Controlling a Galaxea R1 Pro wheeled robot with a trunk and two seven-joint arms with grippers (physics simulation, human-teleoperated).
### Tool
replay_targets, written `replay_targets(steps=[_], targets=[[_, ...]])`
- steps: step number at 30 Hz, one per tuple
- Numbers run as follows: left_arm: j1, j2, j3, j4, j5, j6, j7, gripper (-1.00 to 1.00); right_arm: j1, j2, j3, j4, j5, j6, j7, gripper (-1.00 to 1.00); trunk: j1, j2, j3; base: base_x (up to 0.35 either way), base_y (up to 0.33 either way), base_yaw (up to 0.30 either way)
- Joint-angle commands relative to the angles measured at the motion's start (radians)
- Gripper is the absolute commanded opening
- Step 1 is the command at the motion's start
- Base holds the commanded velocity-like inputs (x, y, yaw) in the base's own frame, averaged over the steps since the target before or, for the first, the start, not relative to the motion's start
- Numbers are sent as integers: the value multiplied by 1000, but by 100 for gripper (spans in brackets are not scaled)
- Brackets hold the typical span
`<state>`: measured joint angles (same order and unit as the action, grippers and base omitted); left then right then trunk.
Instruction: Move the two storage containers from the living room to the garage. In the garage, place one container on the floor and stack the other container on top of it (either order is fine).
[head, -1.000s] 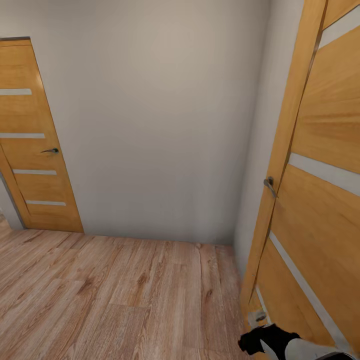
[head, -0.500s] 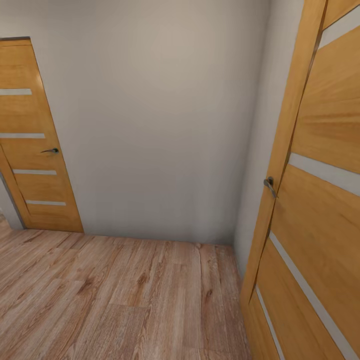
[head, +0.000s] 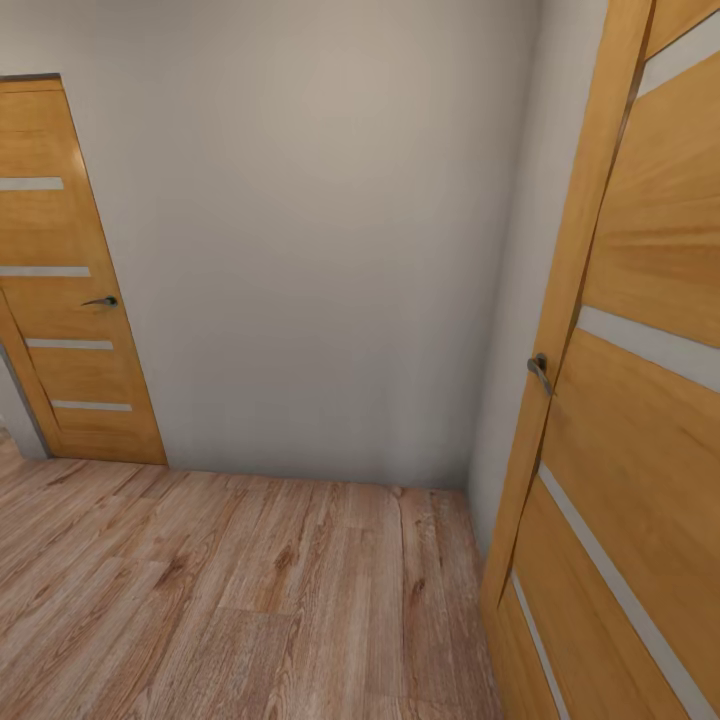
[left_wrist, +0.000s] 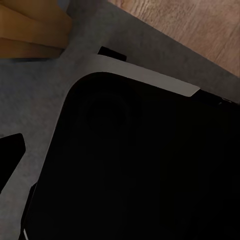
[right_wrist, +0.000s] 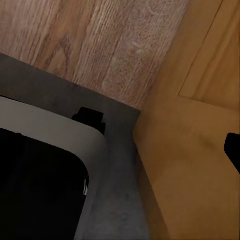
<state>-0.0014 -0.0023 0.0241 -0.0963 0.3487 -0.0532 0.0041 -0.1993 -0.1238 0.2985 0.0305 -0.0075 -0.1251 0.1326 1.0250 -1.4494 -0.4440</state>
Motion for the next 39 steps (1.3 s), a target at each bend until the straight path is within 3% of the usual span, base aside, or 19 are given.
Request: replay_targets(steps=[1,8,39], targets=[[0,0,2,0,3,-2,0,100,-1,0,2,3,-1,-7,3,100,0,-1,-1,0,0,0],[0,1,1,7,4,-1,0,100,0,0,3,3,0,-8,3,100,0,-1,-1,155,0,0],[0,4,0,9,4,3,0,100,0,0,4,3,7,-11,4,100,0,-1,-1,319,0,0]])
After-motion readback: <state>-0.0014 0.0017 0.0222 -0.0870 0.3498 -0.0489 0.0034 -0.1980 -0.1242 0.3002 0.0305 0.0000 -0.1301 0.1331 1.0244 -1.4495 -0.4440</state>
